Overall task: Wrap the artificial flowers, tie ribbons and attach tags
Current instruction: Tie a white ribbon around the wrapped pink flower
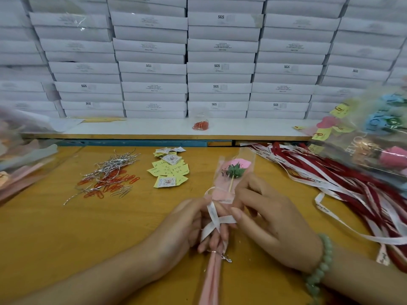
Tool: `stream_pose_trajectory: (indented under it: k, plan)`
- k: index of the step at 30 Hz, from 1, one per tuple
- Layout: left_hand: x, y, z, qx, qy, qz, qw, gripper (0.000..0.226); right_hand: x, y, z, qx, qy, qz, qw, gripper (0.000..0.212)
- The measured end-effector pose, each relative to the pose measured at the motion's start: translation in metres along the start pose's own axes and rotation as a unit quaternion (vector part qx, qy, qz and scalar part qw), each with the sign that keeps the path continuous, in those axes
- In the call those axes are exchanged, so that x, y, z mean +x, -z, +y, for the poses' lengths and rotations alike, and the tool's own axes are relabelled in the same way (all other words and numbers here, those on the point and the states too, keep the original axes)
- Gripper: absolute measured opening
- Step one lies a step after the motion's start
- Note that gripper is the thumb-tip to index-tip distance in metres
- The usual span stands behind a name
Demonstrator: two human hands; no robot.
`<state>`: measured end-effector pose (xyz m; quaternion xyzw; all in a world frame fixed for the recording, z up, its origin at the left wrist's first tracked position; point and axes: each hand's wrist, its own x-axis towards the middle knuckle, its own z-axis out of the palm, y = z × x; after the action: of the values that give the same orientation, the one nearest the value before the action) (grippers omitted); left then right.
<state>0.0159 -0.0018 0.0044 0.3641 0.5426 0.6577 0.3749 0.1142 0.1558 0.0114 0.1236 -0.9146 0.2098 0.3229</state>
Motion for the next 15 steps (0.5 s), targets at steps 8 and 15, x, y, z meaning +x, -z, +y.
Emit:
stream_pose_trajectory:
  k: [8, 15]
  plan:
    - [0.006, 0.008, -0.010, 0.026, -0.005, 0.069, 0.997, 0.035, -0.001, -0.001, 0.004, -0.005, 0.013, 0.022, 1.000, 0.024]
    - [0.006, 0.013, -0.011, -0.040, -0.033, 0.043, 0.998, 0.017, 0.001, -0.004, -0.001, 0.061, 0.024, -0.059, 0.996, 0.012]
